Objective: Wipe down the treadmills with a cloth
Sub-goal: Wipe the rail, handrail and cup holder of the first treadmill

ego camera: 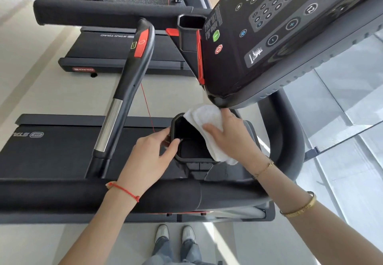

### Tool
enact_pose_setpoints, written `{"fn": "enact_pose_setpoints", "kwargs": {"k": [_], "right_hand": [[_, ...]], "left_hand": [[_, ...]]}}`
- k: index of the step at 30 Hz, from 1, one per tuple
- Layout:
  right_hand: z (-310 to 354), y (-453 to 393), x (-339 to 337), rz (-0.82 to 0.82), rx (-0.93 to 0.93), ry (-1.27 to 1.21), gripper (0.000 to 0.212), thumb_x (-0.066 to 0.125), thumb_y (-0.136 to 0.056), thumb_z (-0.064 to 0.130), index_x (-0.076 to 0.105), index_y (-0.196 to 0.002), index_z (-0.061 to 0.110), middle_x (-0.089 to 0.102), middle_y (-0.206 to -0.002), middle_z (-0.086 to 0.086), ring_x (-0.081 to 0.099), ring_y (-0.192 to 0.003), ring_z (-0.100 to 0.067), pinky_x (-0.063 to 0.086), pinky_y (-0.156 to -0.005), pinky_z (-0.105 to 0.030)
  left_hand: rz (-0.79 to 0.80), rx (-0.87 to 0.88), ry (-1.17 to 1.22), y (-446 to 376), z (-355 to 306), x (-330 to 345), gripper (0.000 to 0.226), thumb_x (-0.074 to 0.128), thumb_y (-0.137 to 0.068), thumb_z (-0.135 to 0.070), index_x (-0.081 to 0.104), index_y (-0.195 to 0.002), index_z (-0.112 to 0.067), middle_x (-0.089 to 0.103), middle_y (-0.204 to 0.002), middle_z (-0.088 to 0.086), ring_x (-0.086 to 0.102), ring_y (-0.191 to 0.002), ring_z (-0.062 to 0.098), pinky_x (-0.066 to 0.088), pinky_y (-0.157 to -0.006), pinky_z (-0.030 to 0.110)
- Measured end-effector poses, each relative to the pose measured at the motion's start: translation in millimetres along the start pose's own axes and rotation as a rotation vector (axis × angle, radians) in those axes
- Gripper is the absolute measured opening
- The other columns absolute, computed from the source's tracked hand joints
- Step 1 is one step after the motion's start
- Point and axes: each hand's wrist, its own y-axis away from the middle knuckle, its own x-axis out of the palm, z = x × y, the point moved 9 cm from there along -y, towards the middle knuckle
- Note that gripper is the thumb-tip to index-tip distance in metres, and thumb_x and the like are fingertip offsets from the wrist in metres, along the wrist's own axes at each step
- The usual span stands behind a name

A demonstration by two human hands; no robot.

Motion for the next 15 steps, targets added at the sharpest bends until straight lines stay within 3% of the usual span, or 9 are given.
{"fn": "enact_pose_setpoints", "kwargs": {"k": [5, 8, 11, 15], "right_hand": [[-4.1, 31.2, 5.6, -0.002, -0.095, -0.035, 0.056, 0.057, -0.096, 0.030, 0.031, -0.141, 0.010, 0.044, -0.134, -0.009, 0.050, -0.113, -0.024, 0.031, -0.077, -0.019], [10.0, 21.8, 6.7, 0.018, -0.189, 0.146, 0.063, 0.056, -0.097, 0.025, 0.024, -0.148, 0.006, 0.035, -0.144, -0.012, 0.040, -0.128, -0.026, 0.031, -0.095, -0.020], [29.9, 10.2, 10.7, 0.036, -0.326, 0.426, 0.063, 0.053, -0.098, 0.029, 0.023, -0.149, 0.006, 0.032, -0.148, -0.010, 0.030, -0.137, -0.025, 0.020, -0.113, -0.026], [47.8, -6.0, 21.8, 0.092, -0.482, 0.673, 0.054, 0.046, -0.100, 0.035, 0.029, -0.145, 0.009, 0.037, -0.144, -0.006, 0.033, -0.135, -0.023, 0.026, -0.112, -0.031]], "left_hand": [[-0.011, -0.002, -0.006, -1.1, 2.2, -0.5, 0.032, 0.052, -0.092, -0.043, 0.063, -0.121, -0.035, 0.070, -0.092, -0.019, 0.064, -0.090, -0.005, 0.051, -0.083, 0.015], [-0.009, 0.002, -0.016, -1.6, 1.7, -0.1, 0.035, 0.051, -0.092, -0.044, 0.062, -0.124, -0.035, 0.071, -0.093, -0.018, 0.064, -0.090, -0.005, 0.053, -0.084, 0.021], [-0.018, 0.000, -0.008, -2.1, 1.6, -1.3, 0.039, 0.050, -0.092, -0.044, 0.060, -0.128, -0.034, 0.071, -0.095, -0.018, 0.064, -0.091, -0.005, 0.054, -0.086, 0.023], [-0.007, -0.009, 0.003, -1.2, 2.1, -0.5, 0.039, 0.050, -0.091, -0.045, 0.061, -0.127, -0.034, 0.071, -0.098, -0.016, 0.065, -0.092, 0.001, 0.055, -0.089, 0.034]]}}
